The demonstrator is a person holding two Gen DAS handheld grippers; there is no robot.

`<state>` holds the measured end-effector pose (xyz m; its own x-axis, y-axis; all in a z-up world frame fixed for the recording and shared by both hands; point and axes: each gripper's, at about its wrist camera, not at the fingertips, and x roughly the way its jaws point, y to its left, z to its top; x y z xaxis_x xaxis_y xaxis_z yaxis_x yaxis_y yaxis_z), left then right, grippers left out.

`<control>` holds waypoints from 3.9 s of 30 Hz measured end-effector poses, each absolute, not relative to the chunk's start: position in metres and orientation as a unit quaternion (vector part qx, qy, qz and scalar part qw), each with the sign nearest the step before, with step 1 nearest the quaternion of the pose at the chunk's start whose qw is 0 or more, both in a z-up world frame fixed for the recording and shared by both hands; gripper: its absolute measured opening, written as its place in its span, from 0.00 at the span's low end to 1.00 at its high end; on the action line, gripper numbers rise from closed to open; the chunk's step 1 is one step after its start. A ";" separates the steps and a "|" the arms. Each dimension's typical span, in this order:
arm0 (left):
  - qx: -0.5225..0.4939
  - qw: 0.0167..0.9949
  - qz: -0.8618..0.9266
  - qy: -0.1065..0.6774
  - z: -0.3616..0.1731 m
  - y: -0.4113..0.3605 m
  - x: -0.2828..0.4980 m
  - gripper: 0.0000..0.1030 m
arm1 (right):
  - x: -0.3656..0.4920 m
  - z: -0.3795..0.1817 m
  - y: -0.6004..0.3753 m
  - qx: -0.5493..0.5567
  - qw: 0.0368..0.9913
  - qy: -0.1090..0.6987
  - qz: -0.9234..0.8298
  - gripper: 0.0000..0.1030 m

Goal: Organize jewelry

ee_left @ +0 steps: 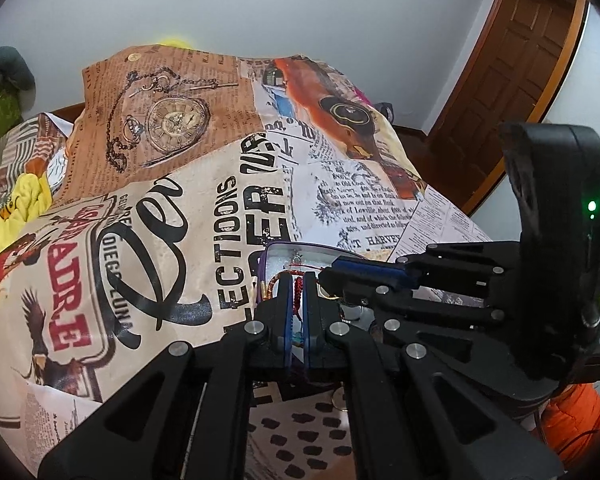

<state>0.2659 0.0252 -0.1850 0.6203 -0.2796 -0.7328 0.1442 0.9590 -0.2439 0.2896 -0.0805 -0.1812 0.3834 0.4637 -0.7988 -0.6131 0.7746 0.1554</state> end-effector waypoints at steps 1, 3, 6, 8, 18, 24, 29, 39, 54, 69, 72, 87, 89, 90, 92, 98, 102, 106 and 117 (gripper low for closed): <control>-0.082 0.896 -0.118 0.420 -0.185 0.026 0.266 0.01 | 0.289 -0.182 -0.080 -0.085 0.827 0.451 0.325 0.07; -0.081 0.895 -0.116 0.423 -0.185 0.026 0.267 0.01 | 0.288 -0.181 -0.079 -0.088 0.828 0.449 0.324 0.07; -0.078 0.895 -0.112 0.425 -0.184 0.027 0.266 0.02 | 0.286 -0.180 -0.077 -0.096 0.829 0.446 0.323 0.07; -0.074 0.895 -0.109 0.425 -0.182 0.026 0.265 0.03 | 0.285 -0.178 -0.077 -0.098 0.829 0.446 0.323 0.08; -0.070 0.904 -0.095 0.411 -0.161 0.028 0.253 0.14 | 0.272 -0.158 -0.087 -0.101 0.842 0.428 0.312 0.26; -0.067 0.910 -0.089 0.398 -0.145 0.025 0.241 0.26 | 0.262 -0.139 -0.099 -0.094 0.854 0.413 0.303 0.27; -0.056 0.913 -0.088 0.395 -0.136 0.019 0.230 0.30 | 0.252 -0.129 -0.110 -0.091 0.861 0.405 0.295 0.27; -0.041 0.912 -0.083 0.400 -0.135 0.008 0.213 0.41 | 0.233 -0.117 -0.143 -0.075 0.878 0.390 0.268 0.41; -0.023 0.873 -0.105 0.476 -0.193 -0.019 0.207 0.42 | 0.224 -0.154 -0.178 -0.065 0.868 0.436 0.228 0.42; -0.027 0.862 -0.115 0.493 -0.219 -0.021 0.219 0.42 | 0.231 -0.196 -0.156 -0.095 0.836 0.477 0.254 0.42; -0.031 0.862 -0.119 0.493 -0.220 -0.020 0.220 0.42 | 0.232 -0.199 -0.149 -0.110 0.838 0.470 0.254 0.42; -0.034 0.863 -0.133 0.485 -0.222 -0.021 0.219 0.24 | 0.237 -0.201 -0.148 -0.093 0.844 0.467 0.246 0.12; -0.033 0.864 -0.133 0.484 -0.221 -0.021 0.218 0.24 | 0.237 -0.202 -0.146 -0.098 0.844 0.467 0.244 0.10; -0.034 0.864 -0.133 0.484 -0.221 -0.021 0.218 0.24 | 0.236 -0.201 -0.145 -0.100 0.845 0.466 0.243 0.09; -0.036 0.865 -0.135 0.482 -0.220 -0.021 0.215 0.24 | 0.237 -0.201 -0.145 -0.097 0.845 0.467 0.243 0.09; -0.038 0.866 -0.136 0.480 -0.216 -0.021 0.209 0.24 | 0.238 -0.198 -0.147 -0.084 0.842 0.474 0.242 0.09; -0.041 0.868 -0.131 0.476 -0.211 -0.020 0.205 0.24 | 0.232 -0.189 -0.148 -0.081 0.846 0.468 0.243 0.09; -0.038 0.875 -0.126 0.466 -0.202 -0.019 0.202 0.24 | 0.227 -0.175 -0.149 -0.080 0.855 0.452 0.243 0.09; -0.029 0.902 -0.115 0.415 -0.161 -0.011 0.195 0.24 | 0.220 -0.138 -0.144 -0.071 0.877 0.403 0.251 0.09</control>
